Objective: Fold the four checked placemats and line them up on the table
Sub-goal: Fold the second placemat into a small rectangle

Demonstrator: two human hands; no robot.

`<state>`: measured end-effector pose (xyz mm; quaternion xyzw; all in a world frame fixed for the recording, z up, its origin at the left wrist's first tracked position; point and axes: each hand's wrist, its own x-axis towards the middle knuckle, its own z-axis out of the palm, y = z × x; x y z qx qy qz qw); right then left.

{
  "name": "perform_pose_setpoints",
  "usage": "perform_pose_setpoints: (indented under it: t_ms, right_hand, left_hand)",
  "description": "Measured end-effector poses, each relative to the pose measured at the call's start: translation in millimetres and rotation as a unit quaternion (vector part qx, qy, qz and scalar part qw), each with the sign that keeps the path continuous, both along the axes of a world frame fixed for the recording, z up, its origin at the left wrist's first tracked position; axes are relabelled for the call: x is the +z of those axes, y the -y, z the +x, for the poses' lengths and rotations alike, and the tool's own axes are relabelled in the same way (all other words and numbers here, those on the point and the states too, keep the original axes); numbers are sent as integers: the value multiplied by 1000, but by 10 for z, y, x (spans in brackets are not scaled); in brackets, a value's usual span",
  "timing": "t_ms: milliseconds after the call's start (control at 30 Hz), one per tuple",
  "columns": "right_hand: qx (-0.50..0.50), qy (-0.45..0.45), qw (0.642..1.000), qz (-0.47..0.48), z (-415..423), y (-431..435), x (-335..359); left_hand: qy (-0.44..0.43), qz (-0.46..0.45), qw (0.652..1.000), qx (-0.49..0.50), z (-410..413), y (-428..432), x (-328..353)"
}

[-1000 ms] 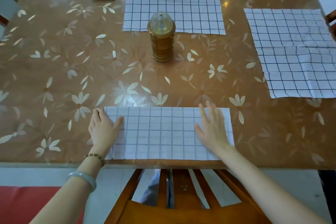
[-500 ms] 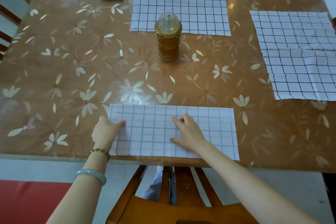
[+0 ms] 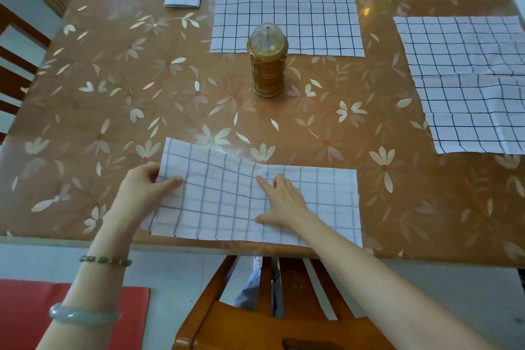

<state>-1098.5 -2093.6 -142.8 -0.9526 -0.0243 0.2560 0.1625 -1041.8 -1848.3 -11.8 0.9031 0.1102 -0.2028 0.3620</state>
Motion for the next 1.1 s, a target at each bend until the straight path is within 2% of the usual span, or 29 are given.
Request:
perform_pose_setpoints:
  t_ms: [133,200,233,333,433,500,567,633,733,867,900,967,1033,1100]
  right_hand:
    - [-18,1,999,28,8,-16,-24]
    - [-85,-19,988,126,-21,56,-2]
    - [-144,-33,968,205,-47,116,19]
    - [-331,-29,862,383,-164,411,113]
    - [-472,-7,745,471,-313,837,304]
    - [-531,-3,675,512,-433,1092,475]
    - [-559,-7,637,531,-539,1244,591]
    - [-568,-31,632,527,-615,1300,606]
    - [-578,-65,641,500,-663,1276,542]
    - [-600,-60,626,495,-632,1245,460]
    - [-603,-58,632,483,-631,1244,432]
    - [-599,-55,676,425,-638,1247,352]
    - [-597,-50,707,375,-646,1246,311]
    - [-599,-35,722,345,-659,1261,268]
  left_hand:
    - [38,-36,997,-55,-157,408,287]
    - [45,-61,994,-76,-212,662,303]
    - [38,-85,992,-83,-230,796,281]
    - [26,-137,985,-105,-313,1241,147]
    - [31,-146,978,-146,-467,1729,-76]
    - [29,-126,977,-170,-560,2009,-239]
    - [17,-113,976,-183,-612,2208,-439]
    - [-1,-100,978,-183,-647,2344,-628]
    - [-20,-91,979,-182,-711,2460,-886]
    - [-71,-131,965,-215,-771,2481,-1037]
    - [-83,-136,959,-234,-772,2457,-1027]
    - [-95,-145,949,-265,-753,2359,-1014]
    - [-54,-135,952,-270,-713,2169,-1009]
    - [75,-55,957,-274,-648,1916,-1073]
